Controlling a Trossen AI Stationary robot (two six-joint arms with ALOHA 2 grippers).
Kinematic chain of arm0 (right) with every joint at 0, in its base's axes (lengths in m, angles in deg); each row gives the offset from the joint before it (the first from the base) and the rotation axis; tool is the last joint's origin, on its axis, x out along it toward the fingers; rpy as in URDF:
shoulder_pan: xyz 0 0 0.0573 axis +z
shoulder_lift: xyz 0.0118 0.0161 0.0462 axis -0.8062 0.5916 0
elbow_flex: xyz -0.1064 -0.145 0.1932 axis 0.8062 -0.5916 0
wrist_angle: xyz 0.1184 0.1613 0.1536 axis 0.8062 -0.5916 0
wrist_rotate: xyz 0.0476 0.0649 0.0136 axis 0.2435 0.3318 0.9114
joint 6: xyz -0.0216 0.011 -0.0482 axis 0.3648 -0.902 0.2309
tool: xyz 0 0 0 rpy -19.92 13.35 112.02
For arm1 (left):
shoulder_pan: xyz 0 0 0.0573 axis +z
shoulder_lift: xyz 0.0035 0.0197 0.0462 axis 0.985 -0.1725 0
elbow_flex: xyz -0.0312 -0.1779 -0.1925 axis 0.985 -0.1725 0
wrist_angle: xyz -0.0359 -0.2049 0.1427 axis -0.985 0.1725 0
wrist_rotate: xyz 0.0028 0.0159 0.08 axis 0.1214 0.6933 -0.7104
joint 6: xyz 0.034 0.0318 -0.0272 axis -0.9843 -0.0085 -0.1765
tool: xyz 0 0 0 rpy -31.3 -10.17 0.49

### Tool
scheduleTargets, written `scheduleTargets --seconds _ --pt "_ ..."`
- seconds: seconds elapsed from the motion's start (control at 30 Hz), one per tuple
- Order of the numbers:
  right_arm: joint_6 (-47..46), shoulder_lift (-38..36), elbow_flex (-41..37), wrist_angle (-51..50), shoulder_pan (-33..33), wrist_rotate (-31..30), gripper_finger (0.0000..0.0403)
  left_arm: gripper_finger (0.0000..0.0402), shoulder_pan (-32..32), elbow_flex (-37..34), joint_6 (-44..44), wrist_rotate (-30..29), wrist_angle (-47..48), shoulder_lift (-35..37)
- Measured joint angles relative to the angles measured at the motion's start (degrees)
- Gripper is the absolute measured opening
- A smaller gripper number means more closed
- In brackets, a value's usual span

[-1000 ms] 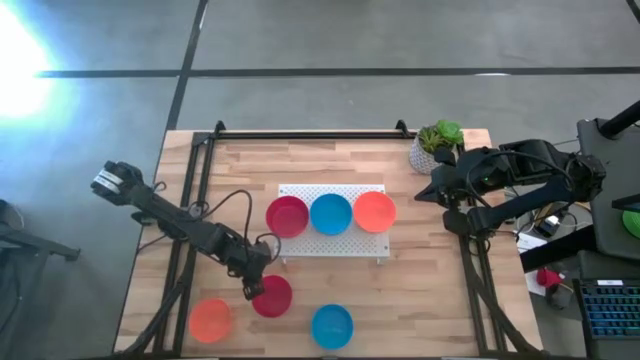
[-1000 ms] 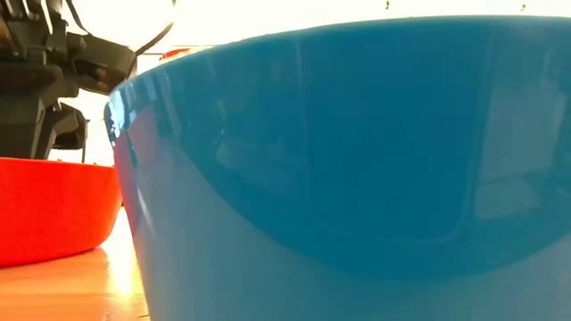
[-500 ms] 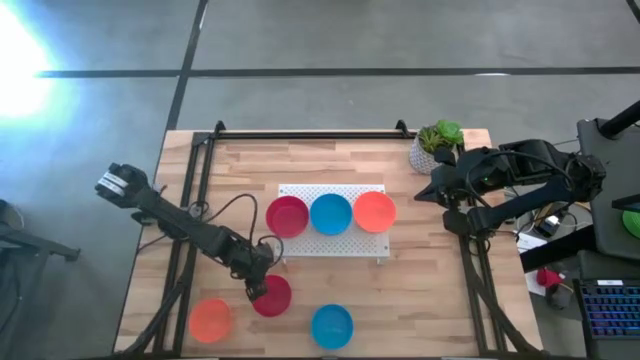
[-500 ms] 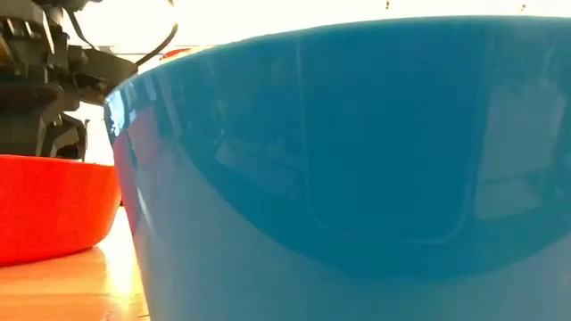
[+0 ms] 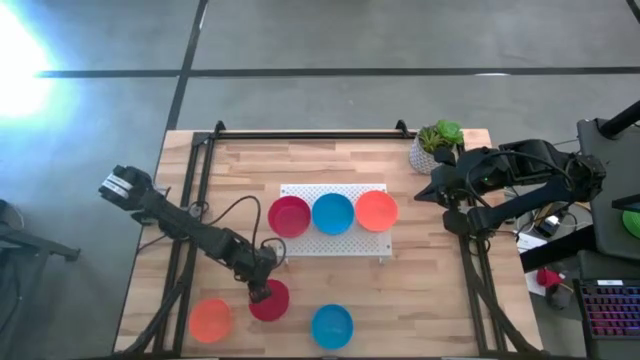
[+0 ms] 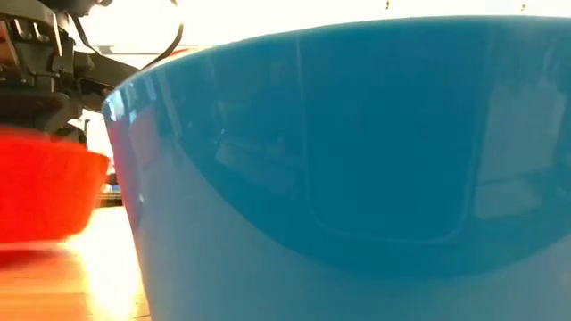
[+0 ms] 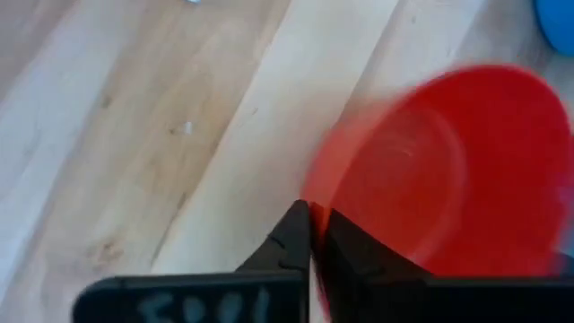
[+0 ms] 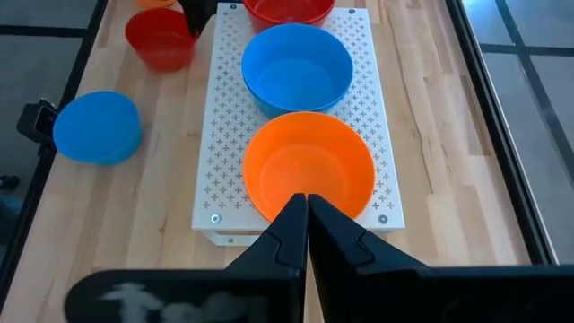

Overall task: Pick & Place Mini bowls
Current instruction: Stack the red bowl on the red bowl on the shelf

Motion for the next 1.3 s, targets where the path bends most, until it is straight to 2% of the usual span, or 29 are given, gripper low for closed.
scheduleTargets --seconds 0.3,0.6,0.73,0.9,0.97,1.03,1.13,1.3 --pt "0.2 0.0 0.0 0.0 0.0 0.0 0.0008 0.0002 0.0 1.5 0.8 4.2 0.0 0.1" --pt "1.2 0.0 0.0 0.0 0.0 0.1 0.0008 0.0001 -0.1 7.5 0.7 10.0 0.9 2.8" --pt "1.7 0.0 0.0 0.1 0.0 0.1 0.0008 0.0001 -0.2 11.5 0.6 10.8 4.8 5.0" --pt "1.7 0.0 0.0 0.0 0.0 0.1 0.0008 0.0 -0.2 18.1 0.6 10.6 14.8 7.9" --pt "1.7 0.0 0.0 0.0 0.0 0.1 0.0008 0.0 -0.2 21.0 1.0 9.1 19.0 8.8" --pt "1.6 0.0 0.0 0.0 0.0 0.1 0.0008 0.0 -0.2 23.8 1.3 5.1 22.0 9.6" --pt "1.7 0.0 0.0 0.0 0.0 0.1 0.0008 0.0 -0.1 27.1 1.4 -2.2 23.3 11.0" --pt "1.7 0.0 0.0 0.0 0.0 0.1 0.0008 0.0 0.8 32.6 2.2 -10.7 25.4 13.1"
